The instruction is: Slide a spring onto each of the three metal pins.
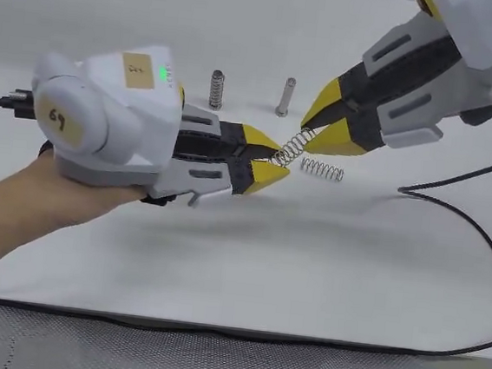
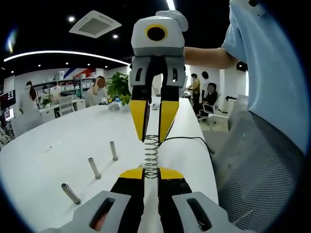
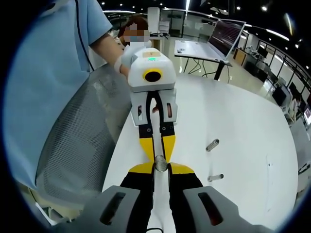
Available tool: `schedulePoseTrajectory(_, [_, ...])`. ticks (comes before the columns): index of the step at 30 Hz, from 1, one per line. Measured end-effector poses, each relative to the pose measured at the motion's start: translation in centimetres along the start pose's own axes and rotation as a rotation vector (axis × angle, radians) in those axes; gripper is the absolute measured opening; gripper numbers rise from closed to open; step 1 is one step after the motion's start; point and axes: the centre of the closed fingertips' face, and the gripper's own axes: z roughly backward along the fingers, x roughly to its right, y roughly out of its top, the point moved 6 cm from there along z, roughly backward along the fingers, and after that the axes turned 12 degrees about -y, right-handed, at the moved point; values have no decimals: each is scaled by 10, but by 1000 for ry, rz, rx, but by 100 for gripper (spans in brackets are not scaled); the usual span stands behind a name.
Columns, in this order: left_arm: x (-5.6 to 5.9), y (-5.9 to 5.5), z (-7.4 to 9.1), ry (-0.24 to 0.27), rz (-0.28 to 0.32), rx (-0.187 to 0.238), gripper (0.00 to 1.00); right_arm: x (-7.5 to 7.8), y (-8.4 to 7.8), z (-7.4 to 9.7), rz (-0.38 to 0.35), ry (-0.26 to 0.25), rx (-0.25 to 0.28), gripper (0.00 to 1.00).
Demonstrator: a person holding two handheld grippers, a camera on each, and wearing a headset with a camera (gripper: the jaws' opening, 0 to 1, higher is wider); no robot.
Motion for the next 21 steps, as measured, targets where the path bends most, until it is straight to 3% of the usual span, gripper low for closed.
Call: schedulePoseTrajectory(21, [1,0,-1,-1,0,4,1,-2,4,0,22,4,-11,8])
